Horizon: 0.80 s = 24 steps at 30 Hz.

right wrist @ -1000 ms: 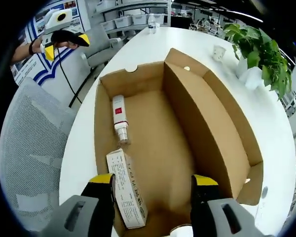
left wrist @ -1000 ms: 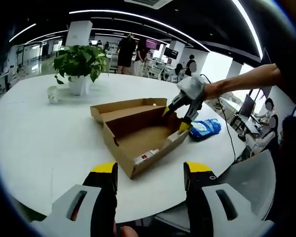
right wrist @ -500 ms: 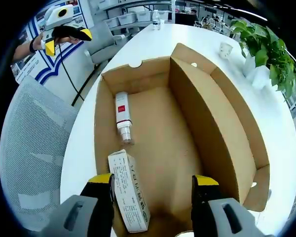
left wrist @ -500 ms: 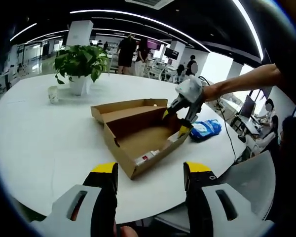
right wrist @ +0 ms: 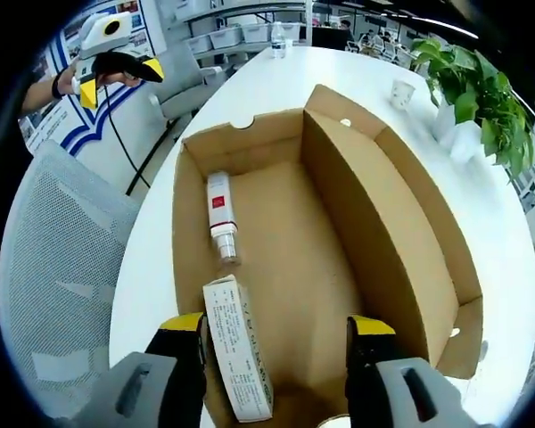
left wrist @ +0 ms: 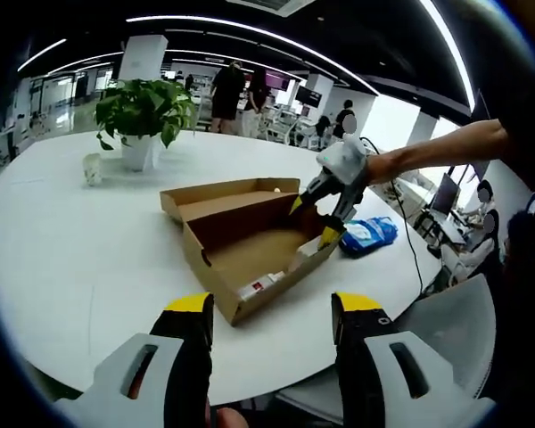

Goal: Operate the shoe box by opening the lid, removing the specified soft item, and placing it in the target area until the item is outside and the box remains undamaged.

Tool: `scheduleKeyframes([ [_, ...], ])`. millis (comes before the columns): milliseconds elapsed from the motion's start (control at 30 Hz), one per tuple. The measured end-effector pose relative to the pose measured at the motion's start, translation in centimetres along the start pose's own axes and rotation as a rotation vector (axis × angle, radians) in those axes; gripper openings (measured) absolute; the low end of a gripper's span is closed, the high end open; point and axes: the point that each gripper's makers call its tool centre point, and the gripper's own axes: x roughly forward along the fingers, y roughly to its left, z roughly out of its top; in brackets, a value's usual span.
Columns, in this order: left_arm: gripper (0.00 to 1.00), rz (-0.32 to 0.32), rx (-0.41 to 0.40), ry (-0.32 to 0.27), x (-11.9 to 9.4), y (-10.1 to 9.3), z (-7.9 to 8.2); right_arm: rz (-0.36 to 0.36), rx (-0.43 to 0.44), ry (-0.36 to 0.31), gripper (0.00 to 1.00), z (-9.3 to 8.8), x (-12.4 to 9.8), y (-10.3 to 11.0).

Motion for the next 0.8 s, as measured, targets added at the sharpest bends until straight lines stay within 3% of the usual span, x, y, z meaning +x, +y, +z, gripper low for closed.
scheduleKeyframes([
  [233,0.54,-0.004,0.000,-0.006,0.1,-0.1,0.3,0.000,-0.019,0.013,0.59,0.4,1.0,0.2],
  [400,0.54,0.000,-0.004,-0.008,0.0,0.0,0.3,-0.041,-0.143,0.084,0.55,-0.1,1.2,0.1],
  [667,0.54,-0.002,-0.011,-0.006,0.1,0.1,0.1,-0.038,-0.094,0.083,0.50,-0.5,1.6,0.0],
  [800,0.54,-0.003,-0.014,-0.006,0.2,0.1,0.0,-0.055,-0.117,0.127,0.44,-1.2,2.0,0.1],
])
